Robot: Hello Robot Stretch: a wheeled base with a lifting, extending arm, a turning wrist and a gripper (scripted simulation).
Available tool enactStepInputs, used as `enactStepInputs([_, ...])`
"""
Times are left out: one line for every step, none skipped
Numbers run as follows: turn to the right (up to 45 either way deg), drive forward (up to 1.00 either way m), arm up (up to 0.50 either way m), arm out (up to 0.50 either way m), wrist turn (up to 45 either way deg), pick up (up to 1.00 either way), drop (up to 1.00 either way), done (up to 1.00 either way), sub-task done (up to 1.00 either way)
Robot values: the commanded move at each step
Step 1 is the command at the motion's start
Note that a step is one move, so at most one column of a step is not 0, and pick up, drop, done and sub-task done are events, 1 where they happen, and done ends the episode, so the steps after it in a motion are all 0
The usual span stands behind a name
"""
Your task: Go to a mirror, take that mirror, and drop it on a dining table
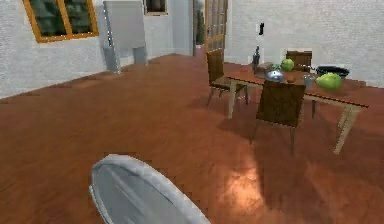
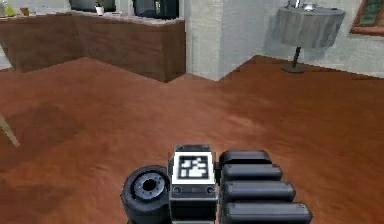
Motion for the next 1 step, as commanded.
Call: enactStepInputs([3.0,0.00,0.00,0.00,0.0,0.00,0.00,0.00,0.00])
